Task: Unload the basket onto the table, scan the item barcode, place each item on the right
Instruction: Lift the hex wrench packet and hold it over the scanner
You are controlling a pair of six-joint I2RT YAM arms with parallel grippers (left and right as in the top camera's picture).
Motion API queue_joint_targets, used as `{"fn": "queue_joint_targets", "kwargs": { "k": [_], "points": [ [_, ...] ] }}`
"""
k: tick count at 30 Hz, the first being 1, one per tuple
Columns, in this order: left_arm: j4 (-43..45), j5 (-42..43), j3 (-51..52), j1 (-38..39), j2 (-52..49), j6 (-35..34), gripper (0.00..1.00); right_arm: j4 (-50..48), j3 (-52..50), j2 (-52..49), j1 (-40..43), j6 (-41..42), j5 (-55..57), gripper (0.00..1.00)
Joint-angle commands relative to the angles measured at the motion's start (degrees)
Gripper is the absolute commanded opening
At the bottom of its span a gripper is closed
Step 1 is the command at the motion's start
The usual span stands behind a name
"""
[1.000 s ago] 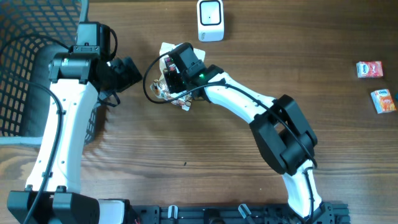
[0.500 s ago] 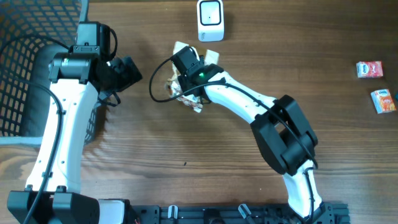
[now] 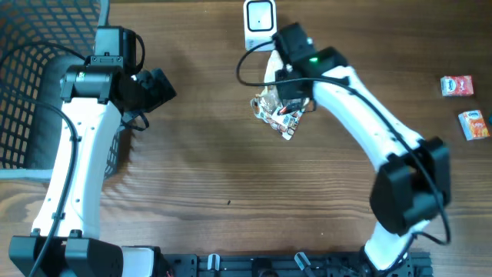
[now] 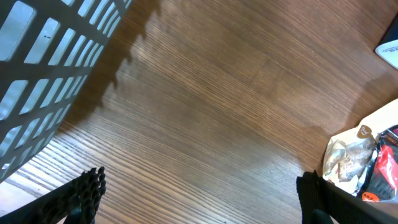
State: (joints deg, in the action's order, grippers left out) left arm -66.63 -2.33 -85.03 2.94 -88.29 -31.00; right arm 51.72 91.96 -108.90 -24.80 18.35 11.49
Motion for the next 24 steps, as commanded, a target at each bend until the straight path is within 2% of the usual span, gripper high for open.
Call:
{"fn": "queue_joint_targets", "kwargs": {
  "k": [1, 2, 4, 13, 16, 17, 18, 24],
  "points": [
    [0.4, -1.0, 0.0, -0.2, -0.2, -1.0, 1.0, -0.6, -0.3, 1.2, 2.8, 1.1, -8.6, 0.34],
    [0.6, -1.0, 0.0, -0.2, -0.2, -1.0, 1.0, -1.3, -0.7, 1.0, 2.9, 1.1, -10.2, 0.47],
    [0.7, -1.0, 0.0, -0.2, -0.2, -1.0, 1.0, -3.2, -1.6, -0.3, 1.8, 1.2, -10.3, 0.55],
    [0.6, -1.0, 0.0, -0.2, -0.2, -1.0, 1.0, -8.0, -3.8, -12.1, 0.3, 4.3, -5.7, 0.54],
    [0.6, -1.0, 0.0, -0.2, -0.2, -1.0, 1.0, -7.9, -3.8, -12.1, 0.3, 4.2, -5.1, 0.39],
    [0.6, -1.0, 0.0, -0.2, -0.2, -1.0, 1.0, -7.9, -3.8, -12.1, 0.3, 4.2, -5.1, 0.28],
    [0.6, -1.0, 0.0, -0.2, -0.2, -1.0, 1.0, -7.9, -3.8, -12.1, 0.3, 4.2, -5.1, 0.24],
    [0.6, -1.0, 0.0, -0.2, -0.2, -1.0, 1.0, -1.7, 0.5, -9.8, 1.5, 3.9, -5.8, 0.21]
  ]
}}
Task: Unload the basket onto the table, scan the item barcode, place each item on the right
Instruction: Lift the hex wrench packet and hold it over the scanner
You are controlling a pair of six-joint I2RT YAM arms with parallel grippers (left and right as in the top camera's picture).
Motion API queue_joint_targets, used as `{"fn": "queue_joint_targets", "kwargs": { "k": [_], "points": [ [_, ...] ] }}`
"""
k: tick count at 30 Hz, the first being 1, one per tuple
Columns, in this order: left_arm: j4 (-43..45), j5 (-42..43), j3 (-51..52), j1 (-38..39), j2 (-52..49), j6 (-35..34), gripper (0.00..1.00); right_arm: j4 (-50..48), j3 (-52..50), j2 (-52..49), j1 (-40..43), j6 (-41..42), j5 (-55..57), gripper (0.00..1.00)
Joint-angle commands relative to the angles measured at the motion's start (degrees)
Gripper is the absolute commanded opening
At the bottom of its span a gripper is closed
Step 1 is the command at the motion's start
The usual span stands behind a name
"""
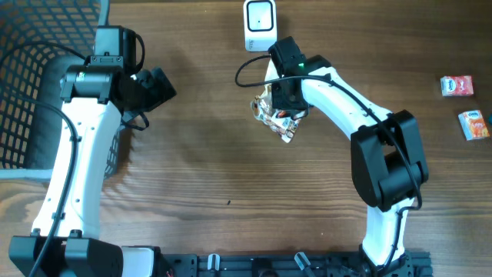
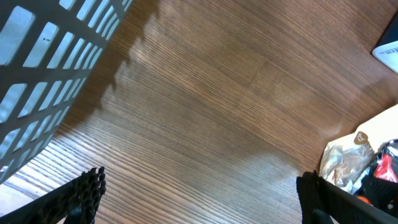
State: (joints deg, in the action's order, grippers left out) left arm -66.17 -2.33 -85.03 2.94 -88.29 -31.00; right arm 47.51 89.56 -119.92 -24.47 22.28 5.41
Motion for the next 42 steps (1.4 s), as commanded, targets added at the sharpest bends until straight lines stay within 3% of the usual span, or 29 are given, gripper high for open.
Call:
{"fn": "queue_joint_targets", "kwargs": {
  "k": [1, 3, 6, 10, 16, 21, 24, 33, 37, 42],
  "points": [
    [0.2, -1.0, 0.0, -0.2, -0.2, -1.0, 1.0, 4.5, 4.9, 2.7, 2.1, -2.3, -2.3, 0.2],
    [0.1, -1.0, 0.0, -0.2, -0.2, -1.0, 1.0, 4.7, 6.2, 5.1, 3.0, -4.3, -8.1, 0.2],
    [0.1, -1.0, 0.0, -0.2, -0.2, -1.0, 1.0, 3.6, 6.3, 7.5, 4.9, -4.3, -17.2, 0.1],
    [0.1, -1.0, 0.0, -0.2, -0.2, -1.0, 1.0, 0.6, 6.3, 8.0, 9.1, -4.3, -30.8, 0.09],
    [0.1, -1.0, 0.0, -0.2, -0.2, -1.0, 1.0, -1.3, 6.3, 8.0, 9.4, -2.0, -32.7, 0.04],
    [0.1, -1.0, 0.0, -0.2, -0.2, -1.0, 1.0, -11.2, 6.6, 8.0, 9.3, 5.4, -32.5, 0.05],
    [0.1, -1.0, 0.0, -0.2, -0.2, -1.0, 1.0, -14.7, 8.9, 7.8, 8.4, 7.8, -25.2, 0.05],
    [0.1, -1.0, 0.0, -0.2, -0.2, -1.0, 1.0, -21.8, 19.3, 2.3, 5.9, 8.9, -18.3, 0.06],
    [0.1, -1.0, 0.0, -0.2, -0.2, -1.0, 1.0, -27.6, 19.3, -3.5, 4.0, 5.9, -12.4, 0.05],
    [0.1, -1.0, 0.0, -0.2, -0.2, -1.0, 1.0, -35.0, 19.2, -8.2, 1.9, 9.0, -6.4, 0.05]
  ]
}}
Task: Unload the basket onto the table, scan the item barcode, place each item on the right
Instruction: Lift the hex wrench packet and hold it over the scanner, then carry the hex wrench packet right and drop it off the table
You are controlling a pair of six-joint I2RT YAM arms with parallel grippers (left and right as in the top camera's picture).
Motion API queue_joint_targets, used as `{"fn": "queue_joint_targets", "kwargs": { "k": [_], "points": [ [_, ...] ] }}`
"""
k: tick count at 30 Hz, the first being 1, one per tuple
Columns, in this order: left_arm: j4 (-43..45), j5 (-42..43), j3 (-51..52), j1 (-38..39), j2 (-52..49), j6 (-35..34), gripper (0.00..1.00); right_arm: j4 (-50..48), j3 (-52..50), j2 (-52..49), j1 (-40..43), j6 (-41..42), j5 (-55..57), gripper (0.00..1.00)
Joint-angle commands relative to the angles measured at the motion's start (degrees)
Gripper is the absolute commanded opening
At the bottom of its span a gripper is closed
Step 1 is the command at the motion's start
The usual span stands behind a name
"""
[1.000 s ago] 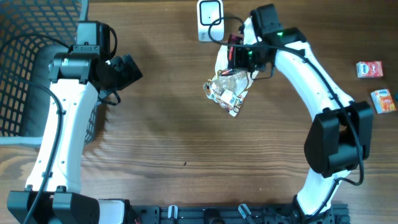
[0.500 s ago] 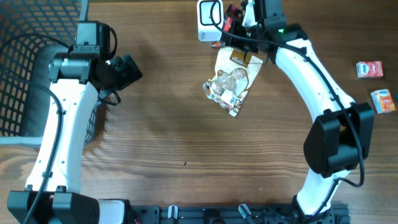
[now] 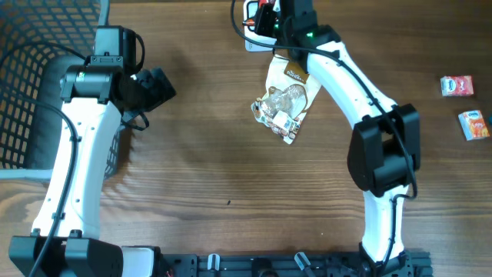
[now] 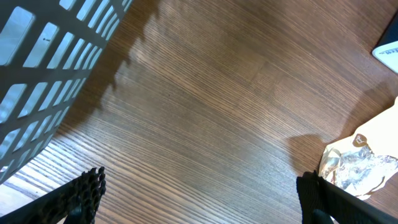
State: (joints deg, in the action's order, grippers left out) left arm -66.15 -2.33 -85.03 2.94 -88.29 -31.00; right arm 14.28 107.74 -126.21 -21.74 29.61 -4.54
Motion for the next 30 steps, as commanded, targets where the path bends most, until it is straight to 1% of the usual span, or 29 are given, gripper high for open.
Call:
{"fn": "queue_joint_targets", "kwargs": {
  "k": [1, 3, 6, 13, 19, 22, 26, 30],
  "points": [
    [0.1, -1.0, 0.0, -0.2, -0.2, -1.0, 1.0, -3.9, 1.0, -3.6, -1.1, 2.9, 3.7, 0.05],
    [0.1, -1.0, 0.0, -0.2, -0.2, -1.0, 1.0, -5.1, 1.0, -5.6, -1.1, 7.3, 3.7, 0.05],
    [0.1, -1.0, 0.0, -0.2, -0.2, -1.0, 1.0, -6.1, 1.0, -7.1, -1.1, 11.2, 3.7, 0.06],
    [0.1, -1.0, 0.0, -0.2, -0.2, -1.0, 1.0, -5.9, 1.0, -6.9, -0.1, 11.1, 2.8, 0.05],
    [0.1, -1.0, 0.0, -0.2, -0.2, -1.0, 1.0, -3.9, 1.0, -2.9, 2.7, 11.1, 2.6, 0.05],
    [0.1, -1.0, 0.0, -0.2, -0.2, -1.0, 1.0, -2.4, 1.0, 0.9, 4.7, 11.1, 2.1, 0.05],
    [0.1, -1.0, 0.0, -0.2, -0.2, -1.0, 1.0, 3.1, 1.0, 7.4, 9.3, 11.1, 2.2, 0.05],
    [0.1, -1.0, 0.0, -0.2, -0.2, -1.0, 1.0, 15.6, 1.0, 11.1, 19.0, 13.9, 6.6, 0.04]
  ]
}}
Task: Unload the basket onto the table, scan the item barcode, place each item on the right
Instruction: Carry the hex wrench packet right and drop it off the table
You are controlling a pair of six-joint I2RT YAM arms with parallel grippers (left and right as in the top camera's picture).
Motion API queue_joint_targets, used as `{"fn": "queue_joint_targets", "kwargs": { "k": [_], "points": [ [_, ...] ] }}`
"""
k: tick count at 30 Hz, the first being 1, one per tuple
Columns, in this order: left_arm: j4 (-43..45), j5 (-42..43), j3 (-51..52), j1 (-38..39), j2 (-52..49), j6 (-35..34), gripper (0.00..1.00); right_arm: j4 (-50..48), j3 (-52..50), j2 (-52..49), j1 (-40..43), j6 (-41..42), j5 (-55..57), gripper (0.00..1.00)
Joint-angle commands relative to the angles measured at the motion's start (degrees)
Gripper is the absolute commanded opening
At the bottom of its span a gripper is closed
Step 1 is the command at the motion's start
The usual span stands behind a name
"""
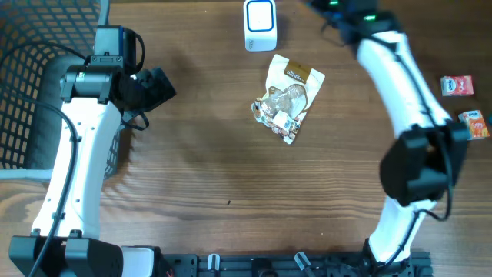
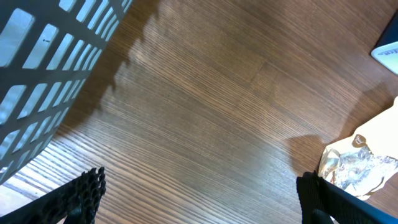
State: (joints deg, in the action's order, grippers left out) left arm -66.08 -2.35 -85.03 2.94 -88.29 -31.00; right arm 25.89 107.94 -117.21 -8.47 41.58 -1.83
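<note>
The item, a crinkly clear-and-tan snack packet (image 1: 287, 97), lies flat on the wooden table just below the white barcode scanner (image 1: 259, 15). Nothing holds it. My right arm reaches to the top edge of the overhead view, where my right gripper (image 1: 324, 5) is only a dark blur cut by the frame, its jaws unreadable. My left gripper (image 2: 199, 194) hangs open and empty over bare wood at the left, one finger (image 2: 81, 194) on each side of the wrist view. The packet's edge (image 2: 364, 163) and a corner of the scanner (image 2: 388, 50) show at that view's right.
A dark mesh basket (image 1: 31, 85) stands at the far left, its wall (image 2: 43, 56) close behind my left gripper. Two small packets lie at the right edge, a red one (image 1: 457, 85) and an orange one (image 1: 473, 124).
My right arm has moved from over the scanner to the right along the top edge. The packet lies where it was. My left arm has not moved.
My right gripper was shut on the packet just below the scanner, and was still on it a moment later. Then the packet lay flat on the table with the gripper up at the scanner. Now the right arm is off to the right.
</note>
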Motion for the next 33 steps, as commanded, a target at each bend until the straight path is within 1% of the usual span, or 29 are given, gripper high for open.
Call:
{"fn": "queue_joint_targets", "kwargs": {
  "k": [1, 4, 5, 6, 8, 11, 13, 14, 17, 18, 21, 22, 24, 26, 28, 29, 30, 32, 33],
  "points": [
    [0.0, -1.0, 0.0, -0.2, -0.2, -1.0, 1.0, 8.0, 0.8, 2.2, 9.0, 1.9, 5.1, 0.05],
    [0.0, -1.0, 0.0, -0.2, -0.2, -1.0, 1.0, 20.8, 0.3, 2.1, 20.2, 1.9, 13.7, 0.05],
    [0.0, -1.0, 0.0, -0.2, -0.2, -1.0, 1.0, 22.8, -0.2, 1.9, 22.8, 1.4, 15.8, 0.05],
    [0.0, -1.0, 0.0, -0.2, -0.2, -1.0, 1.0, 23.5, -1.8, 1.9, 26.6, -1.6, 16.6, 0.05],
    [0.0, -1.0, 0.0, -0.2, -0.2, -1.0, 1.0, 23.2, -4.7, 1.9, 30.7, -3.4, 16.9, 0.05],
    [0.0, -1.0, 0.0, -0.2, -0.2, -1.0, 1.0, 18.0, -13.2, 1.8, 37.1, -4.1, 16.8, 0.05],
    [0.0, -1.0, 0.0, -0.2, -0.2, -1.0, 1.0, 14.7, -17.1, 1.8, 38.6, -6.6, 16.8, 0.06],
    [0.1, -1.0, 0.0, -0.2, -0.2, -1.0, 1.0, 13.0, -18.8, 1.8, 38.8, -7.8, 16.8, 0.14],
    [0.0, -1.0, 0.0, -0.2, -0.2, -1.0, 1.0, 12.2, -19.8, 1.7, 38.9, -8.8, 16.3, 0.51],
    [0.0, -1.0, 0.0, -0.2, -0.2, -1.0, 1.0, 12.2, -19.8, 1.7, 38.9, -9.4, 15.1, 0.57],
    [0.0, -1.0, 0.0, -0.2, -0.2, -1.0, 1.0, 12.7, -18.4, 2.0, 38.9, -16.2, 4.9, 0.82],
    [0.0, -1.0, 0.0, -0.2, -0.2, -1.0, 1.0, 13.5, -17.5, 2.6, 38.8, -17.1, 1.6, 0.85],
    [0.0, -1.0, 0.0, -0.2, -0.2, -1.0, 1.0, 14.8, -16.2, 4.6, 38.6, -17.5, -3.8, 0.87],
    [0.0, -1.0, 0.0, -0.2, -0.2, -1.0, 1.0, 15.5, -16.0, 10.2, 37.6, -17.7, -11.7, 0.89],
    [0.0, -1.0, 0.0, -0.2, -0.2, -1.0, 1.0, 16.4, -16.0, 15.6, 35.4, -19.8, -18.6, 0.91],
    [0.0, -1.0, 0.0, -0.2, -0.2, -1.0, 1.0, 17.1, -16.0, 18.3, 33.4, -20.9, -22.0, 0.92],
    [0.0, -1.0, 0.0, -0.2, -0.2, -1.0, 1.0, 18.2, -16.0, 20.2, 30.8, -20.8, -23.7, 0.95],
    [0.0, -1.0, 0.0, -0.2, -0.2, -1.0, 1.0, 20.0, -16.0, 21.1, 25.5, -20.4, -24.0, 1.0],
    [0.0, -1.0, 0.0, -0.2, -0.2, -1.0, 1.0, 20.4, -16.5, 20.7, 21.4, -20.2, -24.0, 1.0]
  ]
}}
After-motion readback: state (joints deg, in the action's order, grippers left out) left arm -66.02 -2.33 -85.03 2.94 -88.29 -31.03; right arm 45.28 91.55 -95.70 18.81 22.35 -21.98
